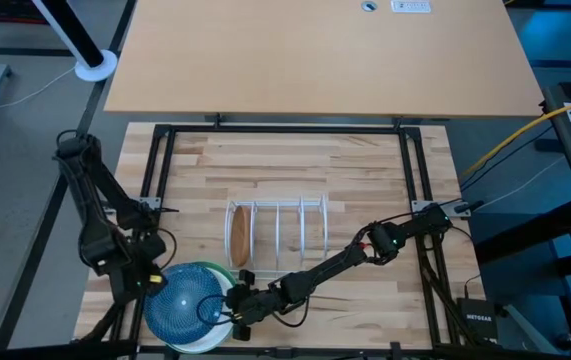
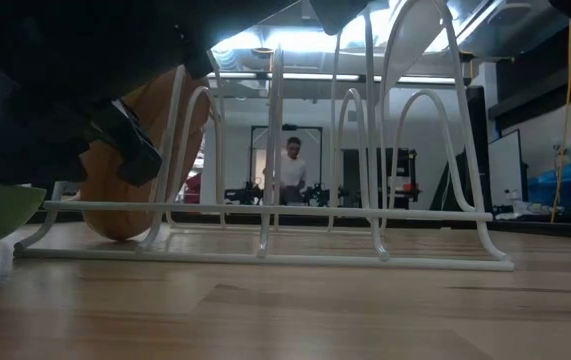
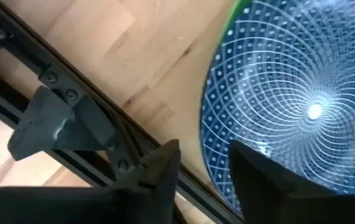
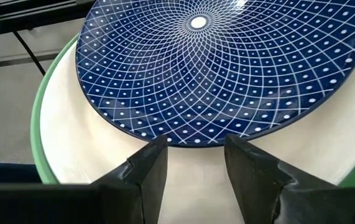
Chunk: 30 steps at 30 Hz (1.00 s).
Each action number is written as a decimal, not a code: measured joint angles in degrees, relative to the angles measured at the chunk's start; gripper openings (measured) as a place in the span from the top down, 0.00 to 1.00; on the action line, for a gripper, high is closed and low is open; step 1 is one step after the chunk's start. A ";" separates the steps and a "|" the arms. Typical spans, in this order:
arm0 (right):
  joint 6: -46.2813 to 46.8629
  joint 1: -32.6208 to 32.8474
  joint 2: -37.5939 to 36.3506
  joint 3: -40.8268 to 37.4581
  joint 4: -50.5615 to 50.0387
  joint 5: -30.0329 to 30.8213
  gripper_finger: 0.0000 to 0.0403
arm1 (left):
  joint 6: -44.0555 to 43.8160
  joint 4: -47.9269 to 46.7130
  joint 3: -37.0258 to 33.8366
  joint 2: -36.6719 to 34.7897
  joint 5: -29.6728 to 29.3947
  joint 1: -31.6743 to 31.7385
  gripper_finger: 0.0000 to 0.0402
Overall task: Sort dishes
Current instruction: Put the blue plate into the dish rack
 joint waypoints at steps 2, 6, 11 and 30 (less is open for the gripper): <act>-0.01 0.00 0.00 0.00 0.01 0.02 0.59 | 0.00 1.28 -0.87 -0.01 0.08 0.28 0.61; -0.03 0.00 0.00 0.00 0.01 0.04 0.59 | 1.48 5.58 -2.12 0.01 0.08 0.75 0.52; -0.03 0.00 0.00 0.00 0.01 0.06 0.59 | 1.35 10.55 -5.67 0.10 0.91 1.60 0.49; -1.30 0.00 0.00 0.00 0.03 0.02 0.59 | -0.33 12.84 -8.14 0.10 2.83 2.57 0.54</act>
